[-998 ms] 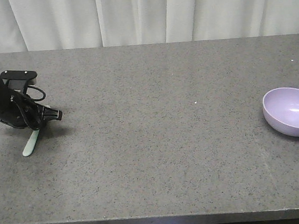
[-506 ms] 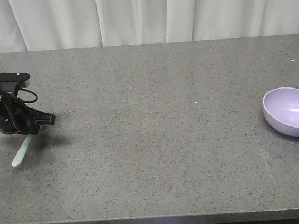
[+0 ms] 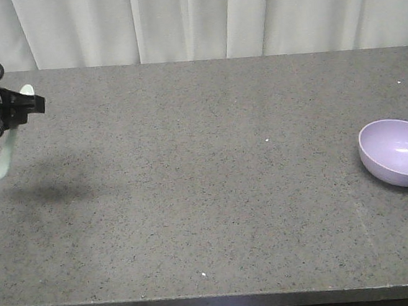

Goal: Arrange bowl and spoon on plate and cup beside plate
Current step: 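Close the left gripper on the spoon handle and lift it, then open the right gripper and lower it onto the lavender bowl rim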

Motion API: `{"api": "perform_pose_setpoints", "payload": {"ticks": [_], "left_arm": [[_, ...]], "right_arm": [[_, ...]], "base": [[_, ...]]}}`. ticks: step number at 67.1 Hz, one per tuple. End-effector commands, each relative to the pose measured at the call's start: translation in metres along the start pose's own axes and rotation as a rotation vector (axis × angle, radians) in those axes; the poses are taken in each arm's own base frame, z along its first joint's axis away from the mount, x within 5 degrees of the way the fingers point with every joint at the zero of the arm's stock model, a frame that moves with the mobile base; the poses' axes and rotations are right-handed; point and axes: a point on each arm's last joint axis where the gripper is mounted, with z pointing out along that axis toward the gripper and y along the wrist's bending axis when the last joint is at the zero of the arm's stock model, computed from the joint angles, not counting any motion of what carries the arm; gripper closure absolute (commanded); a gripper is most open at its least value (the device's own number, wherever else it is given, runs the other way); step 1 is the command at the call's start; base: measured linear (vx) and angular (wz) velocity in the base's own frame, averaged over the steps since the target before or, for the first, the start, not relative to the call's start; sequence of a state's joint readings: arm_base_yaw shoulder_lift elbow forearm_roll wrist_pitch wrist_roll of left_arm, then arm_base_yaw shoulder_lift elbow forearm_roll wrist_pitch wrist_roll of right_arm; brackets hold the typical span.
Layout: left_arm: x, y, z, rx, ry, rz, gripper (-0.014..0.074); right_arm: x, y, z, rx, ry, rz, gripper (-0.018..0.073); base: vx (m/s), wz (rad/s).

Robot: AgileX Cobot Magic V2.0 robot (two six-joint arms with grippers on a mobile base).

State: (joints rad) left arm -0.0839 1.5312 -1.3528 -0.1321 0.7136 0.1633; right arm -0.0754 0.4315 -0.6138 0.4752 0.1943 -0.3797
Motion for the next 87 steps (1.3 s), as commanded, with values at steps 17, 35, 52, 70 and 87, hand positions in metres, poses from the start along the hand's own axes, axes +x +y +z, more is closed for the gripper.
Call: {"api": "perform_pose_setpoints", "payload": {"ticks": [17, 35, 52, 70, 87], "left_arm": [[-0.021, -0.005, -0.066, -0.007, -0.247, -0.010, 0.0603], [-0.020, -0.005, -0.066, -0.005, -0.246, -0.011, 0.0603], [-0.020, -0.005, -0.066, -0.005, -0.245, -0.011, 0.0603], [-0.021, -0.005, -0.066, -0.006, -0.247, -0.011, 0.0603], [-0.020, -0.005, -0.066, -0.005, -0.246, -0.011, 0.0603]], "right_arm": [[-0.064, -0.005, 0.063, 0.034, 0.083, -0.006, 0.0052], [-0.054, -0.073, 0.128, 0.314, 0.481, 0.047, 0.0051], [0.004, -0.115, 0.172, 0.226, 0.691, 0.265, 0.0051], [0.056, -0.144, 0.196, 0.143, 0.849, 0.360, 0.0051], [0.094, -0.156, 0.209, 0.105, 0.951, 0.398, 0.0051]], "base": [[0.00, 0.00], [0.00, 0.00], [0.00, 0.00], [0.00, 0.00], [0.00, 0.00]]}}
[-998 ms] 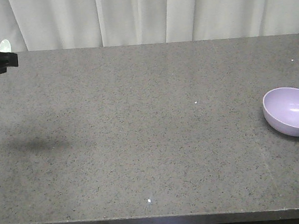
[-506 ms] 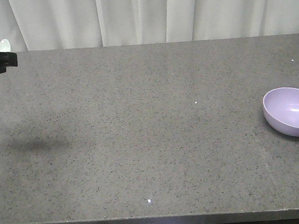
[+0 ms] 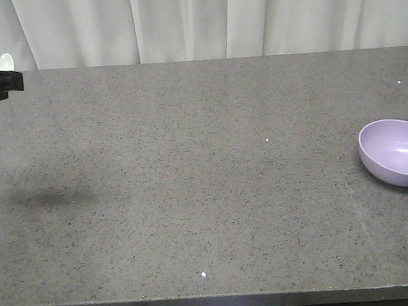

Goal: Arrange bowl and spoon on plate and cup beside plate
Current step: 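Open the right gripper and lower it onto the lavender bowl rim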

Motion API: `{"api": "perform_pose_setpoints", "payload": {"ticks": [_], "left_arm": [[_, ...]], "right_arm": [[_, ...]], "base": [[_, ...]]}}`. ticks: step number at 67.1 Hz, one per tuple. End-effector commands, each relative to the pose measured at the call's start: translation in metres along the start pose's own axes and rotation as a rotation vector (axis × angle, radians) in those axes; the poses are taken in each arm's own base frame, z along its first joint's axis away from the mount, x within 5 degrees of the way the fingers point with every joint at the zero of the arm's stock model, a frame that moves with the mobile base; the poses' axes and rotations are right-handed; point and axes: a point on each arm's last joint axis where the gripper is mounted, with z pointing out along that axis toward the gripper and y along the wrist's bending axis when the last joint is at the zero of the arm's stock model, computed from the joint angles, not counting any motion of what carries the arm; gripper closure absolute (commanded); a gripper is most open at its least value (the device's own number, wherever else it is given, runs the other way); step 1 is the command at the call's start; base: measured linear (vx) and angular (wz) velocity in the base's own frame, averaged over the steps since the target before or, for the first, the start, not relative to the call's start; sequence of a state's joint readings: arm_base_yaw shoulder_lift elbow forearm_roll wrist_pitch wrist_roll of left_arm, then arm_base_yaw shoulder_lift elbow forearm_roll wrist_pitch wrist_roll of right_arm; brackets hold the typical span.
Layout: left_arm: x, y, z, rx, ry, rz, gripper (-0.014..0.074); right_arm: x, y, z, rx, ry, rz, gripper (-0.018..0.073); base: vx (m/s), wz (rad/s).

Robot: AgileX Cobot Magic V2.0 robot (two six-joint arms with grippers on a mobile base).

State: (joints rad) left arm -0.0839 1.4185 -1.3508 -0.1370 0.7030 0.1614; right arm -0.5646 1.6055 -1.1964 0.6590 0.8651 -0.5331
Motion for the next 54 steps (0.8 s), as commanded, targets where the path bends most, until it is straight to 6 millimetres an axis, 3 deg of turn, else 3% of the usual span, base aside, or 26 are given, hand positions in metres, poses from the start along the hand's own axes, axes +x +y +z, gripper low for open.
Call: {"api": "perform_pose_setpoints", "payload": {"ticks": [1, 35, 54], "left_arm": [[-0.015, -0.002, -0.019, -0.001, -0.125, -0.015, 0.0603], [-0.016, -0.001, -0.019, -0.002, -0.126, -0.015, 0.0603], [-0.016, -0.001, -0.019, -0.003, -0.125, -0.014, 0.0603]], "right_arm": [[-0.010, 0.003, -0.006, -0.018, -0.051, -0.015, 0.0051], [-0.005, -0.011, 0.037, -0.114, 0.043, 0.028, 0.0051], [-0.001, -0.004, 0.053, -0.139, 0.083, 0.018, 0.0062]], "base": [[0.00, 0.00], [0.00, 0.00], [0.00, 0.00]]}}
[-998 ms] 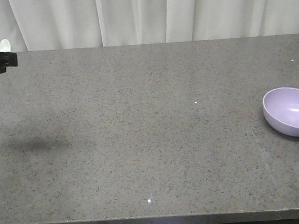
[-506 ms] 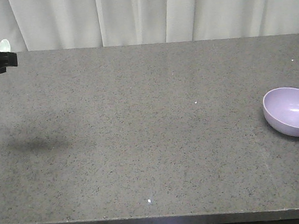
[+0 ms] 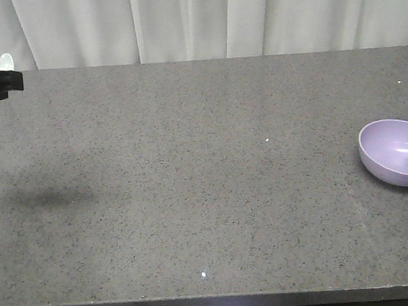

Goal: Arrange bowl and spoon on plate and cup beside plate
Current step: 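Open the right gripper and lower it onto the lavender bowl rim, then close the right gripper on the bowl rim and lift the bowl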

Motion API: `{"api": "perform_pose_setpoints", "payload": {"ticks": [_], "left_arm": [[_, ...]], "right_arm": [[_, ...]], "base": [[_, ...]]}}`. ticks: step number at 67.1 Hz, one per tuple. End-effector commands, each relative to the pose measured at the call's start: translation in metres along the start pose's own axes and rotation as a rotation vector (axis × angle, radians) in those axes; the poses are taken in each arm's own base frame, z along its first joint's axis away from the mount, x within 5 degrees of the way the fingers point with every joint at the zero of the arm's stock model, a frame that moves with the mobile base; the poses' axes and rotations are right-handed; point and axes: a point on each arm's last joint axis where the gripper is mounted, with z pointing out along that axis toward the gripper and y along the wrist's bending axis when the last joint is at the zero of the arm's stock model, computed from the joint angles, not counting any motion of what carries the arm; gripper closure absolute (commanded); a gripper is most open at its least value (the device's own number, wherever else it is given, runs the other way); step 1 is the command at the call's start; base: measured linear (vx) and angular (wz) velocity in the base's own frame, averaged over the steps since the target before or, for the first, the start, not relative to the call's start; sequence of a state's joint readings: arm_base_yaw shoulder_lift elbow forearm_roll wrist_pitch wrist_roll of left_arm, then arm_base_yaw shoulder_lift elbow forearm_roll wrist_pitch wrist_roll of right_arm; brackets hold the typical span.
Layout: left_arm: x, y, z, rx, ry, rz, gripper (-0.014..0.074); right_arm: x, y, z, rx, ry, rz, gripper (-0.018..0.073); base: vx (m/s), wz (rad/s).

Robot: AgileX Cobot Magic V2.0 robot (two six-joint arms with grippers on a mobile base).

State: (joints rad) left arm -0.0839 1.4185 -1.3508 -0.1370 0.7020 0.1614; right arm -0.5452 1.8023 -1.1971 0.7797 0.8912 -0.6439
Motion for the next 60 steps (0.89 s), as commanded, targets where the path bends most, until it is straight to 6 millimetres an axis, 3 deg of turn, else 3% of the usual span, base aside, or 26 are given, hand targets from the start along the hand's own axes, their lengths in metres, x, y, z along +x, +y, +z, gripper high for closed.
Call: {"api": "perform_pose_setpoints", "payload": {"ticks": [1, 14, 26, 40, 50, 60], "left_arm": [[-0.015, -0.001, -0.019, -0.003, -0.125, -0.014, 0.0603], [-0.015, -0.001, -0.019, -0.003, -0.125, -0.014, 0.0603], [-0.015, -0.001, -0.019, -0.003, -0.124, -0.014, 0.0603], [-0.015, -0.001, -0.019, -0.002, -0.123, -0.014, 0.0603], [-0.015, -0.001, -0.019, -0.002, -0.123, -0.014, 0.0603], [-0.014, -0.002, -0.019, -0.001, -0.113, -0.014, 0.0603]], "right_arm": [[-0.010, 0.016, -0.010, -0.024, -0.059, -0.039, 0.0067], [-0.010, 0.023, -0.004, -0.023, -0.056, -0.040, 0.0253], [-0.011, 0.022, -0.004, -0.020, -0.061, -0.039, 0.0576], [-0.019, 0.029, -0.015, -0.020, -0.109, -0.060, 0.0565], [-0.033, 0.056, -0.054, -0.057, -0.216, -0.128, 0.0564], [-0.034, 0.099, -0.109, -0.132, -0.347, -0.245, 0.0564]], "base": [[0.00, 0.00], [0.00, 0.00], [0.00, 0.00], [0.00, 0.00], [0.00, 0.00], [0.00, 0.00]]}}
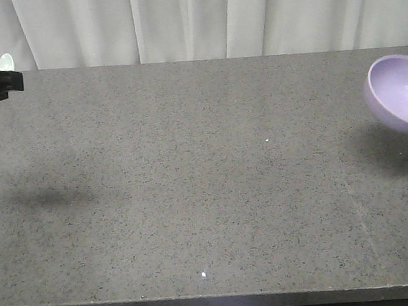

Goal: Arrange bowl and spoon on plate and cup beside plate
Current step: 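Close the right gripper on the bowl rim and lift the bowl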

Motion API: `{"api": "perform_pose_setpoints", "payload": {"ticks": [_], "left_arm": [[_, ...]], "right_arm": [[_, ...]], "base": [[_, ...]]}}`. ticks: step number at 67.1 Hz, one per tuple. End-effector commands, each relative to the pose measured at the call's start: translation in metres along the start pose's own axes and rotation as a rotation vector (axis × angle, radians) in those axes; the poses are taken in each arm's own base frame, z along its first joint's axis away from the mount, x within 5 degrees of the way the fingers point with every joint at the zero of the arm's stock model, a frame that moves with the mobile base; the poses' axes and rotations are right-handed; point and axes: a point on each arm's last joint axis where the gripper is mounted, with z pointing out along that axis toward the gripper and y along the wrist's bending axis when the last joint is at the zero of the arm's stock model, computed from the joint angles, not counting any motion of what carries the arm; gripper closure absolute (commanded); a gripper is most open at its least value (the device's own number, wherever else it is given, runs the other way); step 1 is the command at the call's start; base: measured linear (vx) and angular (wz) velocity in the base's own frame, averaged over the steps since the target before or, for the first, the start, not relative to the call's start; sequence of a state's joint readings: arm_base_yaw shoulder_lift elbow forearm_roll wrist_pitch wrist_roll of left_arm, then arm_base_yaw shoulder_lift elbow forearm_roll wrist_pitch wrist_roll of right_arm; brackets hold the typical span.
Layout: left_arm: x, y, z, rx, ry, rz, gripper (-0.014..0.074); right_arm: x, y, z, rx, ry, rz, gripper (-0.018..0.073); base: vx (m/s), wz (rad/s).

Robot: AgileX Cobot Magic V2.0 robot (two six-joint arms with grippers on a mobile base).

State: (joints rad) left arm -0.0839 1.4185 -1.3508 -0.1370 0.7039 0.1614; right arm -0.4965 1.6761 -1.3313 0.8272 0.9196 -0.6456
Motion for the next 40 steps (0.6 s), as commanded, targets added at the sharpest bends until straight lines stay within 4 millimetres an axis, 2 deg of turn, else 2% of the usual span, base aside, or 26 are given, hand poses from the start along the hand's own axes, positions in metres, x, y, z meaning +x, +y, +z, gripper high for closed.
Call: {"api": "perform_pose_setpoints", "payload": {"ticks": [1, 11, 21, 32, 40], "left_arm": [[-0.015, -0.002, -0.019, -0.001, -0.115, -0.014, 0.0603], [-0.014, -0.002, -0.019, -0.001, -0.114, -0.014, 0.0603], [-0.015, -0.002, -0.019, -0.001, -0.116, -0.014, 0.0603], [-0.015, -0.002, -0.019, -0.001, -0.116, -0.014, 0.0603], [-0.015, -0.002, -0.019, -0.001, -0.116, -0.014, 0.0603]], "right_arm": [[-0.019, 0.046, -0.055, -0.083, -0.175, -0.096, 0.0564], [-0.012, 0.089, -0.107, -0.139, -0.285, -0.226, 0.0564], [0.009, 0.126, -0.150, -0.181, -0.317, -0.333, 0.0564], [0.028, 0.153, -0.183, -0.186, -0.385, -0.407, 0.0564], [0.036, 0.163, -0.197, -0.181, -0.419, -0.438, 0.0564]], "base": [[0.00, 0.00], [0.00, 0.00], [0.00, 0.00], [0.00, 0.00], [0.00, 0.00]]}}
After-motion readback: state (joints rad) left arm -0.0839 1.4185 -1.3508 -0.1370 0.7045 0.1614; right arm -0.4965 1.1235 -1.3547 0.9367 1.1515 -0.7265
